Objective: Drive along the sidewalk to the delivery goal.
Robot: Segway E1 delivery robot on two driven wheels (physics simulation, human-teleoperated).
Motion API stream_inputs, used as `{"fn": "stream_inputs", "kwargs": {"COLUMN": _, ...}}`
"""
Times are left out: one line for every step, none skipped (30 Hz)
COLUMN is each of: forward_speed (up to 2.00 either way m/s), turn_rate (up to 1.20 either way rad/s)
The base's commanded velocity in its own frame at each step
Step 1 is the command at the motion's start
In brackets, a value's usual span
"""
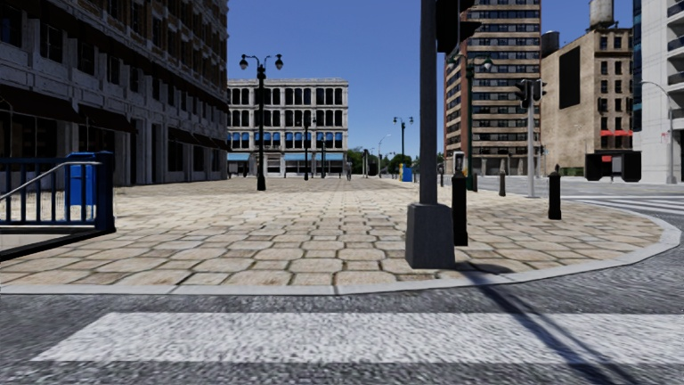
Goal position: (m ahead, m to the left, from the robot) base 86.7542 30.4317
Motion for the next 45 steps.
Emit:
{"fn": "stream_inputs", "kwargs": {"forward_speed": 2.0, "turn_rate": 0.0}}
{"fn": "stream_inputs", "kwargs": {"forward_speed": 2.0, "turn_rate": 0.0}}
{"fn": "stream_inputs", "kwargs": {"forward_speed": 2.0, "turn_rate": 0.0}}
{"fn": "stream_inputs", "kwargs": {"forward_speed": 2.0, "turn_rate": 0.0}}
{"fn": "stream_inputs", "kwargs": {"forward_speed": 2.0, "turn_rate": 0.0}}
{"fn": "stream_inputs", "kwargs": {"forward_speed": 2.0, "turn_rate": 0.0}}
{"fn": "stream_inputs", "kwargs": {"forward_speed": 2.0, "turn_rate": 0.0}}
{"fn": "stream_inputs", "kwargs": {"forward_speed": 2.0, "turn_rate": 0.0}}
{"fn": "stream_inputs", "kwargs": {"forward_speed": 2.0, "turn_rate": 0.0}}
{"fn": "stream_inputs", "kwargs": {"forward_speed": 2.0, "turn_rate": 0.0}}
{"fn": "stream_inputs", "kwargs": {"forward_speed": 2.0, "turn_rate": 0.0}}
{"fn": "stream_inputs", "kwargs": {"forward_speed": 2.0, "turn_rate": 0.0}}
{"fn": "stream_inputs", "kwargs": {"forward_speed": 2.0, "turn_rate": 0.0}}
{"fn": "stream_inputs", "kwargs": {"forward_speed": 2.0, "turn_rate": 0.0}}
{"fn": "stream_inputs", "kwargs": {"forward_speed": 2.0, "turn_rate": 0.0}}
{"fn": "stream_inputs", "kwargs": {"forward_speed": 2.0, "turn_rate": 0.0}}
{"fn": "stream_inputs", "kwargs": {"forward_speed": 2.0, "turn_rate": 0.0}}
{"fn": "stream_inputs", "kwargs": {"forward_speed": 1.68, "turn_rate": 0.0}}
{"fn": "stream_inputs", "kwargs": {"forward_speed": 1.33, "turn_rate": 0.0}}
{"fn": "stream_inputs", "kwargs": {"forward_speed": 1.19, "turn_rate": 0.0}}
{"fn": "stream_inputs", "kwargs": {"forward_speed": 1.19, "turn_rate": 0.0}}
{"fn": "stream_inputs", "kwargs": {"forward_speed": 1.14, "turn_rate": 0.0}}
{"fn": "stream_inputs", "kwargs": {"forward_speed": 1.13, "turn_rate": 0.0}}
{"fn": "stream_inputs", "kwargs": {"forward_speed": 1.13, "turn_rate": 0.0}}
{"fn": "stream_inputs", "kwargs": {"forward_speed": 1.13, "turn_rate": 0.0}}
{"fn": "stream_inputs", "kwargs": {"forward_speed": 1.13, "turn_rate": 0.0}}
{"fn": "stream_inputs", "kwargs": {"forward_speed": 1.14, "turn_rate": 0.0}}
{"fn": "stream_inputs", "kwargs": {"forward_speed": 1.14, "turn_rate": 0.0}}
{"fn": "stream_inputs", "kwargs": {"forward_speed": 1.15, "turn_rate": 0.0}}
{"fn": "stream_inputs", "kwargs": {"forward_speed": 1.15, "turn_rate": 0.0}}
{"fn": "stream_inputs", "kwargs": {"forward_speed": 1.16, "turn_rate": 0.0}}
{"fn": "stream_inputs", "kwargs": {"forward_speed": 1.19, "turn_rate": 0.0}}
{"fn": "stream_inputs", "kwargs": {"forward_speed": 1.23, "turn_rate": 0.0}}
{"fn": "stream_inputs", "kwargs": {"forward_speed": 1.23, "turn_rate": 0.0}}
{"fn": "stream_inputs", "kwargs": {"forward_speed": 1.26, "turn_rate": 0.0}}
{"fn": "stream_inputs", "kwargs": {"forward_speed": 1.28, "turn_rate": 0.0}}
{"fn": "stream_inputs", "kwargs": {"forward_speed": 1.28, "turn_rate": 0.0}}
{"fn": "stream_inputs", "kwargs": {"forward_speed": 1.29, "turn_rate": 0.0}}
{"fn": "stream_inputs", "kwargs": {"forward_speed": 1.29, "turn_rate": 0.0}}
{"fn": "stream_inputs", "kwargs": {"forward_speed": 1.29, "turn_rate": 0.0}}
{"fn": "stream_inputs", "kwargs": {"forward_speed": 1.29, "turn_rate": 0.0}}
{"fn": "stream_inputs", "kwargs": {"forward_speed": 1.29, "turn_rate": 0.0}}
{"fn": "stream_inputs", "kwargs": {"forward_speed": 1.29, "turn_rate": 0.0}}
{"fn": "stream_inputs", "kwargs": {"forward_speed": 1.29, "turn_rate": 0.0}}
{"fn": "stream_inputs", "kwargs": {"forward_speed": 1.29, "turn_rate": 0.0}}
